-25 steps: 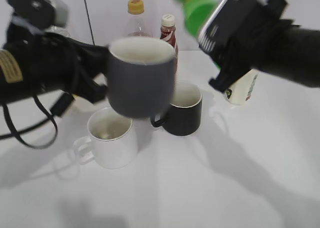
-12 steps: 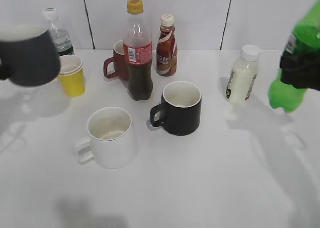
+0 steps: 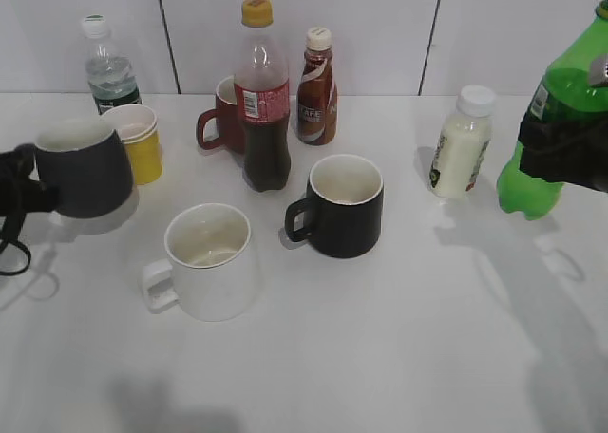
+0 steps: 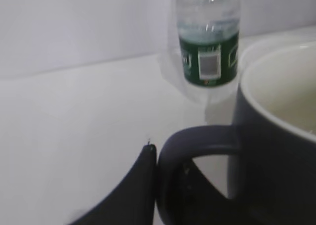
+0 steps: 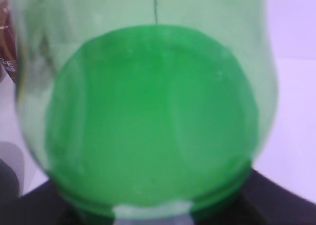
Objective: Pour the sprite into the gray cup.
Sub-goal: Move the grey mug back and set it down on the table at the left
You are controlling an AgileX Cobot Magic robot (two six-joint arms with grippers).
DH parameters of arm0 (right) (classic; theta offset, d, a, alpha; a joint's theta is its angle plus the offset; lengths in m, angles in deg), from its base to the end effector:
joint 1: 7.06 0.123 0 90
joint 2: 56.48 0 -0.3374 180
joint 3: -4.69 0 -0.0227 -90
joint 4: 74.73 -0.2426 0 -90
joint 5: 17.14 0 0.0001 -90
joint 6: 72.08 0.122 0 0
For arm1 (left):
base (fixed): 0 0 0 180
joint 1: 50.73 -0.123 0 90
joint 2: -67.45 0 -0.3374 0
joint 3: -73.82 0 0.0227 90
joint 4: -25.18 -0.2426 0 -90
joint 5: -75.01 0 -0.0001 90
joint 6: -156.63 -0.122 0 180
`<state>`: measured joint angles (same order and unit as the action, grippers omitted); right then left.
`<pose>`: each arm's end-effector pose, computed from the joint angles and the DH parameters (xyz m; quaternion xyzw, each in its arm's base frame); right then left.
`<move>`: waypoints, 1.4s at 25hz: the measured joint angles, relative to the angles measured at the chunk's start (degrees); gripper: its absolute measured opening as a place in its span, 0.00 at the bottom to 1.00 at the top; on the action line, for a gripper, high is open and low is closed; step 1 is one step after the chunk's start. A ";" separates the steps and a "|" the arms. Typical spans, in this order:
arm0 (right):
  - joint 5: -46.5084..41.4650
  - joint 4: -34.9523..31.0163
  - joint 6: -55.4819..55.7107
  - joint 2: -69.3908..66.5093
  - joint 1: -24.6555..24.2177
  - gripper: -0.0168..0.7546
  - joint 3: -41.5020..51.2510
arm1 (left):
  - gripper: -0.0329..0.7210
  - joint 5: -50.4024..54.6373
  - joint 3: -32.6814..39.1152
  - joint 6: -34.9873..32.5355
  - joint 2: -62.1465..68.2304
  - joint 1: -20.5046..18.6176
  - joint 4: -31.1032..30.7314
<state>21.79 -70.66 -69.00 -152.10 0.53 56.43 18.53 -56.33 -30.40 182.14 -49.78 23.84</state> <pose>0.2952 0.0448 0.2280 -0.0673 0.8087 0.0563 0.5817 0.3433 -0.0081 0.1639 0.0672 0.8065 0.0271 0.5867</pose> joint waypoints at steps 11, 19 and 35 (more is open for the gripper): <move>0.34 0.14 0.12 -0.07 0.00 0.51 0.00 | 0.11 -5.84 -0.05 0.00 8.20 0.00 2.50; 0.34 0.14 0.12 -0.07 0.00 0.51 0.00 | 0.18 -7.31 2.97 0.31 7.49 0.00 2.24; 0.39 0.20 1.10 -0.69 0.00 0.51 0.00 | 0.23 -6.74 7.48 0.54 3.30 0.02 0.49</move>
<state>22.18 -70.46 -67.90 -152.79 0.53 56.43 11.79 -48.85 -29.86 185.44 -49.76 24.33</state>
